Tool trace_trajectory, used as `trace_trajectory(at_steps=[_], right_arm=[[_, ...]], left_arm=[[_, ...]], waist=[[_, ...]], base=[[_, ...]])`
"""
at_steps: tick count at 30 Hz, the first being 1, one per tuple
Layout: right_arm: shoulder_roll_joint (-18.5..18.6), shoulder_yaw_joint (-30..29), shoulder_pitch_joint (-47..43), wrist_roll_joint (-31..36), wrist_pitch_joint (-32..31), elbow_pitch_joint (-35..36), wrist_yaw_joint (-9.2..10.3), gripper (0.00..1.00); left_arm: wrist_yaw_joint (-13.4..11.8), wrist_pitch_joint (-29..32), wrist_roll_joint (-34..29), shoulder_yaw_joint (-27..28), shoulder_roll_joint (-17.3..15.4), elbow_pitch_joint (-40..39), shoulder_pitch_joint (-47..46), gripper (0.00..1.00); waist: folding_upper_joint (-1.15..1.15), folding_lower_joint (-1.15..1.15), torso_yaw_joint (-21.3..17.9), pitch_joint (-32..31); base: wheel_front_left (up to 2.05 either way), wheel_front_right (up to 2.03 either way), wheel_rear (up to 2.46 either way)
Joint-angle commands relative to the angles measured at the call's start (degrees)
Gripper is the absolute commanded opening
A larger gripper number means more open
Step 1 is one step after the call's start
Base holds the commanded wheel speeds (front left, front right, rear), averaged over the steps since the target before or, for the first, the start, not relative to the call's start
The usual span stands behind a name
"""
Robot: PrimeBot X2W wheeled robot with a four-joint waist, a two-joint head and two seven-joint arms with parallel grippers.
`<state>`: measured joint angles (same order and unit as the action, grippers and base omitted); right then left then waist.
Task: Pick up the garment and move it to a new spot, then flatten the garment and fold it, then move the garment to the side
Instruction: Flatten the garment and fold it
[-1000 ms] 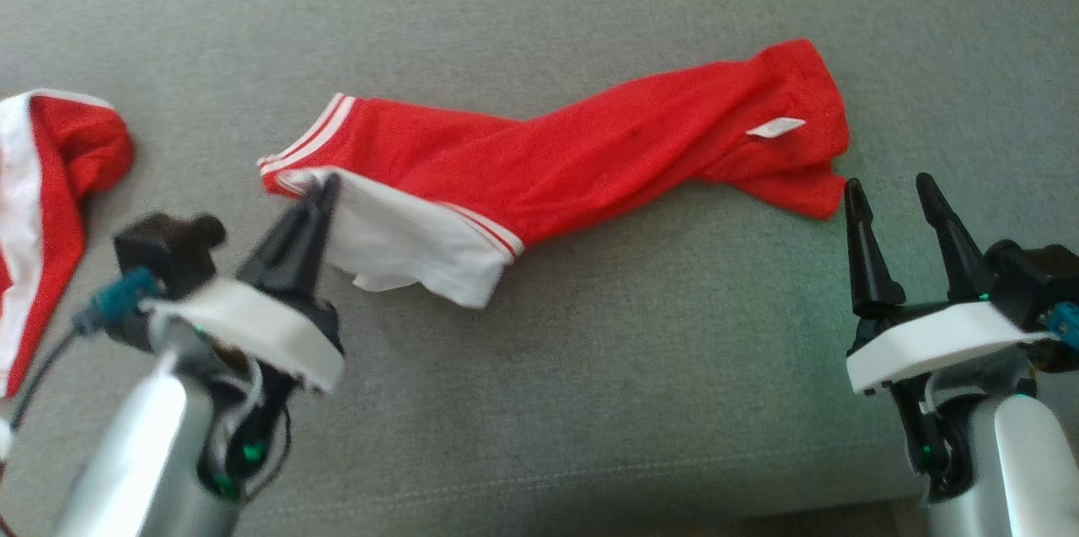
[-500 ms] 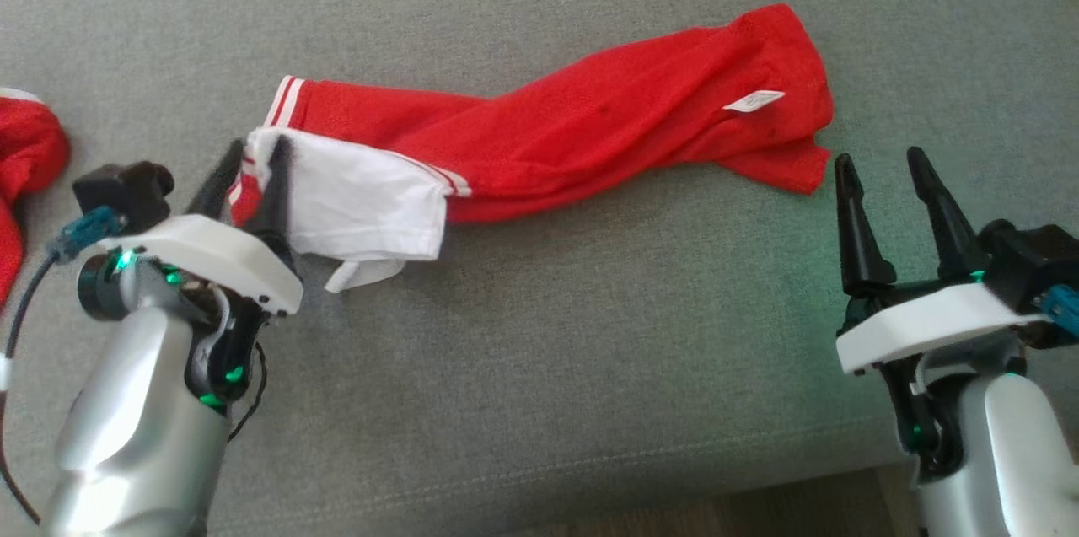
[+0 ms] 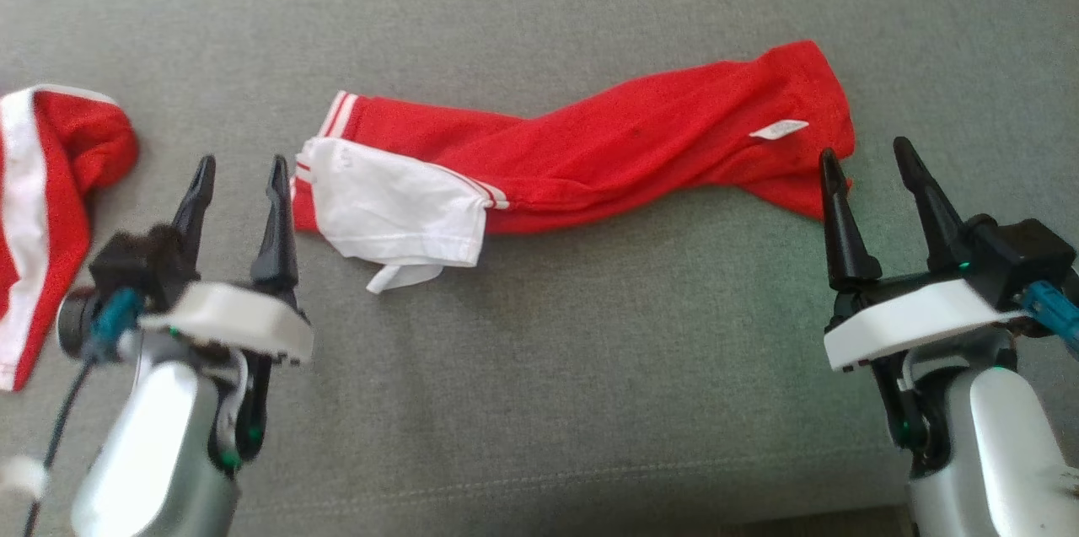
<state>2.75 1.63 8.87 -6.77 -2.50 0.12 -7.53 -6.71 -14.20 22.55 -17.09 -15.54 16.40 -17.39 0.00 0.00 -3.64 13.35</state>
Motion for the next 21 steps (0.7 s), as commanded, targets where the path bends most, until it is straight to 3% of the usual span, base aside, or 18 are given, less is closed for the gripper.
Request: trace_trajectory(at_steps=[1,9,21], right_arm=[[0.28,1.45,0.93,0.47,0.47,2.18,0.04,1.0],[0.52,2.04,-1.02,1.3,0.17,2.11,0.04,1.0],[0.65,2.23,-2.93,0.96,-0.33,2.62,0.04,1.0]], left_arm=[[-0.94,-0.61,-1.2,2.61,-2.08,-3.87,0.34,1.0],[-3.74,-0.75,-3.04,2.95,-2.52,-12.5,9.31,1.0],[-5.0,1.03,-2.81,2.19,-3.03,-15.23,13.23,1.0]], waist=[[0.0,0.0,0.8,-1.15],[0.0,0.0,1.44,-4.22],[0.0,0.0,1.49,-6.27]], base=[[0.0,0.0,0.0],[0.0,0.0,0.0],[0.0,0.0,0.0]])
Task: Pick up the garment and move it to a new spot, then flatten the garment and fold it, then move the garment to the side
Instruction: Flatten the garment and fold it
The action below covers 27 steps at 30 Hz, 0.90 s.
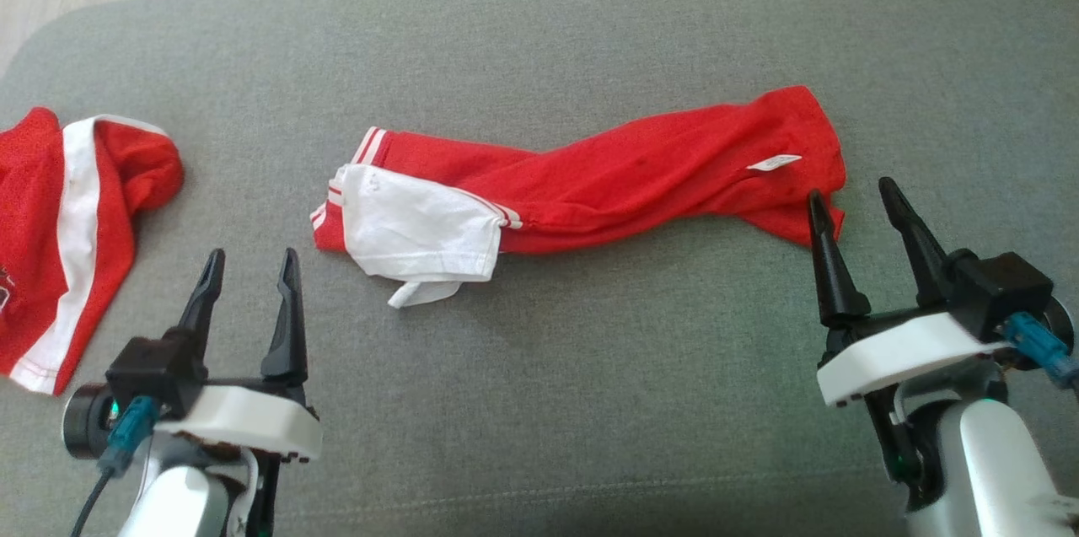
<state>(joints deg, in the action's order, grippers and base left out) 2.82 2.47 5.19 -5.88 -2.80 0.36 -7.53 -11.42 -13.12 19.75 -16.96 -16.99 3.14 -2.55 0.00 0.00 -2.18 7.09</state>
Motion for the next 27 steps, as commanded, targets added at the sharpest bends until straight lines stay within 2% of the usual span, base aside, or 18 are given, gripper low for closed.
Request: trace_trajectory(at_steps=[1,11,15,20,27], right_arm=[[0.6,1.37,0.7,0.02,-0.08,2.4,0.04,1.0],[0.55,1.21,0.65,-0.3,-0.39,2.62,0.04,1.0],[0.49,1.11,0.97,-0.41,-0.42,2.9,0.04,1.0],[0.39,1.4,1.84,-0.67,-0.31,3.07,0.04,1.0],[0.26,1.78,3.0,-0.98,0.07,2.73,0.04,1.0]], left_arm=[[-0.31,0.06,0.05,2.01,-1.59,-1.99,-1.56,1.0],[-0.35,0.48,0.36,1.68,-1.82,-2.27,-2.0,1.0],[1.21,0.06,1.0,1.37,-1.61,-2.3,-4.54,1.0],[5.73,1.98,4.21,0.11,-0.65,1.83,-10.48,1.0],[13.54,5.95,10.42,-1.52,1.33,15.52,-17.71,1.0]], waist=[[0.0,0.0,0.08,-0.06],[0.0,0.0,0.36,0.23],[0.0,0.0,0.41,1.26],[0.0,0.0,0.07,3.47],[0.0,0.0,-1.5,6.47]], base=[[0.0,0.0,0.0],[0.0,0.0,0.0],[0.0,0.0,0.0],[0.0,0.0,0.0],[0.0,0.0,0.0]])
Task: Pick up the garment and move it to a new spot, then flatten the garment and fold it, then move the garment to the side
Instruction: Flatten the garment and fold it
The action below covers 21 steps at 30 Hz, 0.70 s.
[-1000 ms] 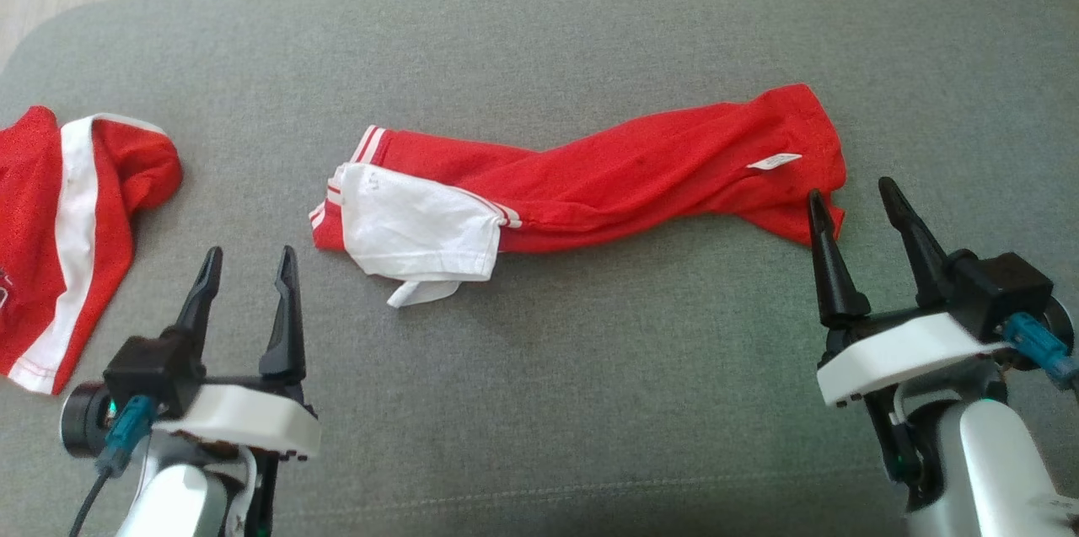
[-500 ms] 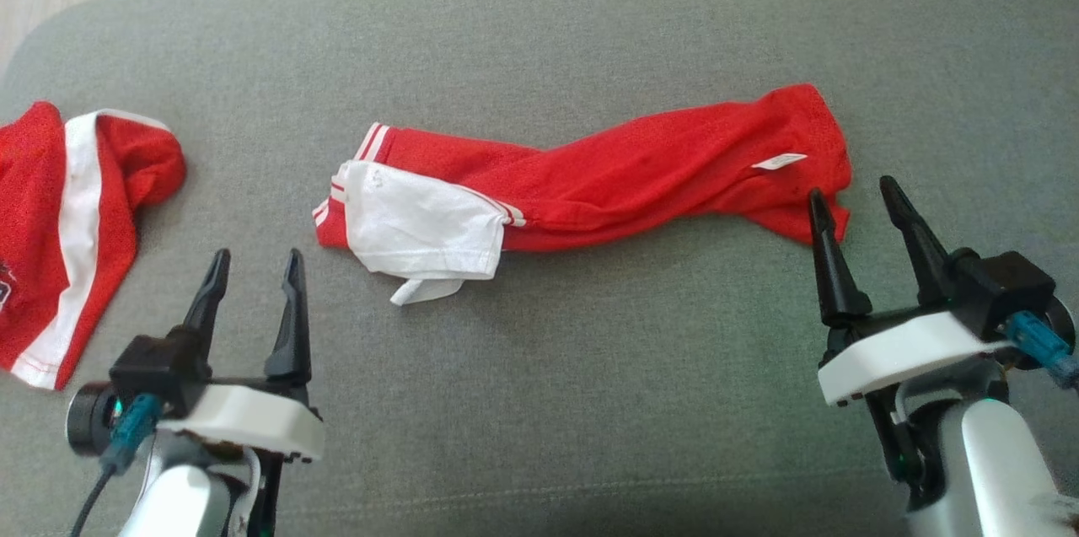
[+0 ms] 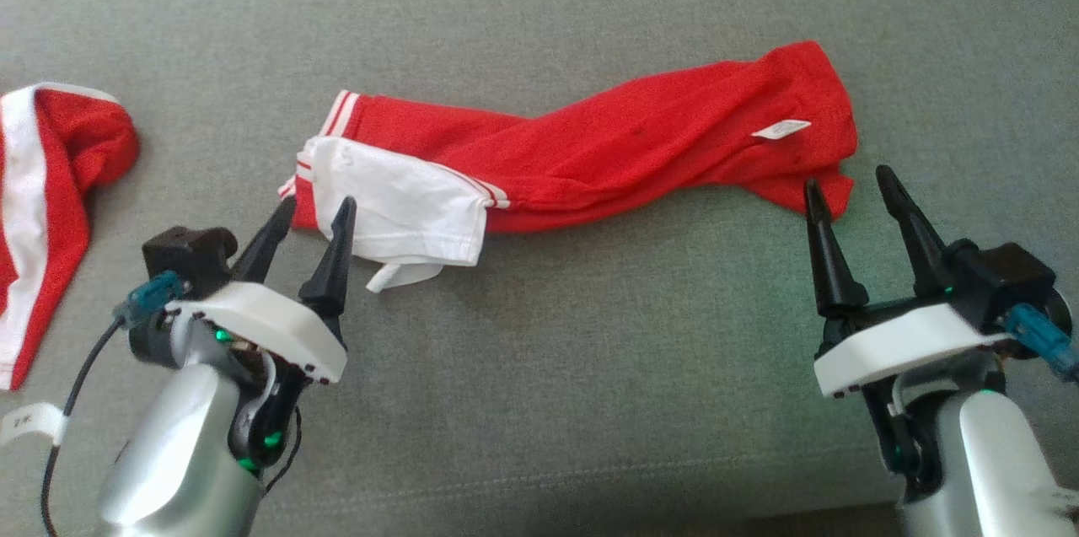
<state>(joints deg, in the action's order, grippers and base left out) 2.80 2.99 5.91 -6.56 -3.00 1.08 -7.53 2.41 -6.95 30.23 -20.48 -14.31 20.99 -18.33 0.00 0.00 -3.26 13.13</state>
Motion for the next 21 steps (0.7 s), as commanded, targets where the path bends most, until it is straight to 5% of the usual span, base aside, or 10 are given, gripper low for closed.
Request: trace_trajectory(at_steps=[1,14,16,19,21], right_arm=[[0.26,1.24,2.42,-0.35,0.38,1.91,0.04,1.0],[0.13,0.97,3.52,-1.02,1.39,0.68,0.04,1.0],[0.12,0.88,3.53,-1.1,1.43,0.49,0.04,1.0],[0.11,0.64,3.34,-1.22,1.37,0.25,0.04,1.0],[0.1,0.37,3.19,-1.26,1.28,0.18,0.04,1.0]], left_arm=[[0.48,-0.11,0.69,2.04,-1.11,-0.19,-2.69,1.0],[4.74,-2.03,5.7,-0.6,-0.05,13.33,-7.99,1.0],[4.8,-2.85,5.61,-0.98,-0.2,13.58,-7.86,0.75],[4.48,-3.66,5.33,-1.17,-0.37,13.4,-7.03,0.58],[4.06,-3.92,5.16,-1.31,-0.43,12.83,-6.32,0.38]], waist=[[0.0,0.0,-0.64,0.74],[0.0,0.0,-1.54,2.93],[0.0,0.0,-1.48,2.73],[0.0,0.0,-1.26,2.3],[0.0,0.0,-1.02,2.07]], base=[[0.0,0.0,0.0],[0.0,0.0,0.0],[0.0,0.0,0.0],[0.0,0.0,0.0],[0.0,0.0,0.0]])
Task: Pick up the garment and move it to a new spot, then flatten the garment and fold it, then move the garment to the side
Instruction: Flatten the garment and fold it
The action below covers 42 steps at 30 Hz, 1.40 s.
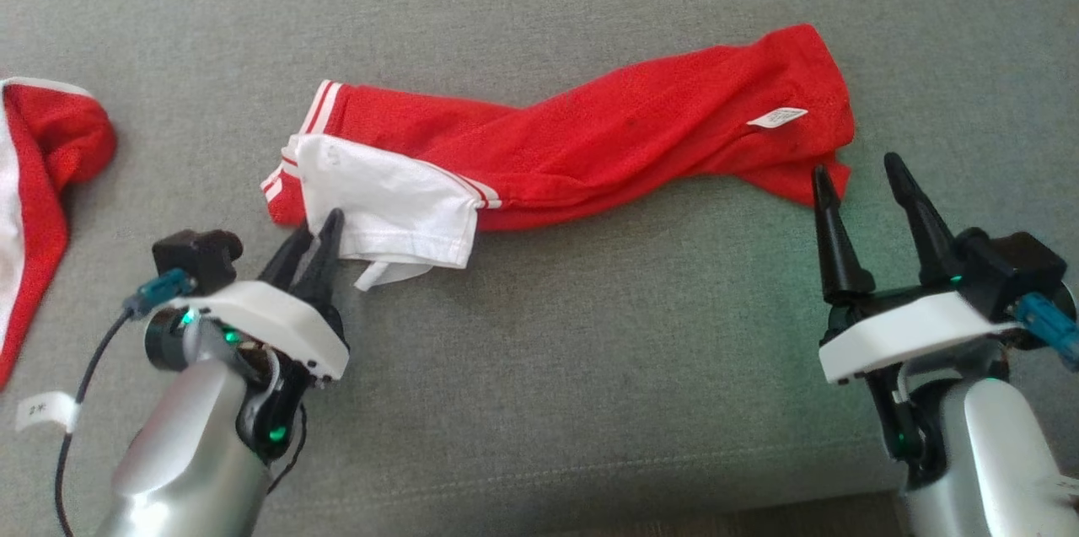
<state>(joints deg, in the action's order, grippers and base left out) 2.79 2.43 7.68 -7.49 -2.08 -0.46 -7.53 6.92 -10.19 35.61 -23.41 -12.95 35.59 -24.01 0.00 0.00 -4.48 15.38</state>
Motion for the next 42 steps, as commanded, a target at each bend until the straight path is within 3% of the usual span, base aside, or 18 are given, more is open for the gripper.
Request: trace_trajectory(at_steps=[1,10,17,31,32,33,34,42], right_arm=[[0.11,0.78,1.38,-0.39,0.32,1.68,0.04,1.0],[0.1,-2.76,2.36,-0.25,-0.88,-0.09,0.04,1.0],[2.9,-6.07,8.36,-1.82,-3.52,-7.59,0.04,1.0],[8.88,-0.24,22.42,-10.79,-10.72,-26.89,0.04,1.0],[9.25,0.34,22.75,-11.37,-10.63,-27.31,0.04,0.51],[9.49,0.93,22.98,-12.06,-10.37,-27.48,0.04,0.4],[9.7,1.45,23.11,-12.76,-10.1,-27.51,0.04,0.0],[12.08,3.98,22.94,-13.78,-5.44,-22.87,0.04,0.0]], left_arm=[[-0.6,-0.87,-0.3,1.56,-1.81,-2.2,-0.34,0.03],[-3.13,-1.42,-1.77,1.02,-2.85,-6.71,1.51,0.0],[-4.34,-0.52,-2.42,0.44,-3.35,-10.65,1.31,0.0],[-4.8,-0.05,-3.0,-0.7,-3.26,-13.11,-0.92,0.0],[-4.82,-0.13,-2.98,-0.71,-3.27,-13.15,-0.95,0.0],[-4.85,-0.22,-2.96,-0.71,-3.3,-13.2,-0.93,0.0],[-4.9,-0.32,-2.93,-0.69,-3.35,-13.28,-0.89,0.0],[-7.17,-2.87,-4.22,1.39,-5.08,-18.26,-0.63,0.0]], waist=[[0.0,0.0,0.32,-0.26],[0.0,0.0,1.04,-0.7],[0.0,0.0,2.03,0.42],[0.0,0.0,4.36,3.54],[0.0,0.0,4.43,3.6],[0.0,0.0,4.46,3.6],[0.0,0.0,4.45,3.61],[0.0,0.0,3.8,2.58]], base=[[0.0,0.0,0.0],[0.0,0.0,0.0],[0.0,0.0,0.0],[0.0,0.0,0.0],[0.0,0.0,0.0],[0.0,0.0,0.0],[0.0,0.0,0.0],[0.0,0.0,0.0]])
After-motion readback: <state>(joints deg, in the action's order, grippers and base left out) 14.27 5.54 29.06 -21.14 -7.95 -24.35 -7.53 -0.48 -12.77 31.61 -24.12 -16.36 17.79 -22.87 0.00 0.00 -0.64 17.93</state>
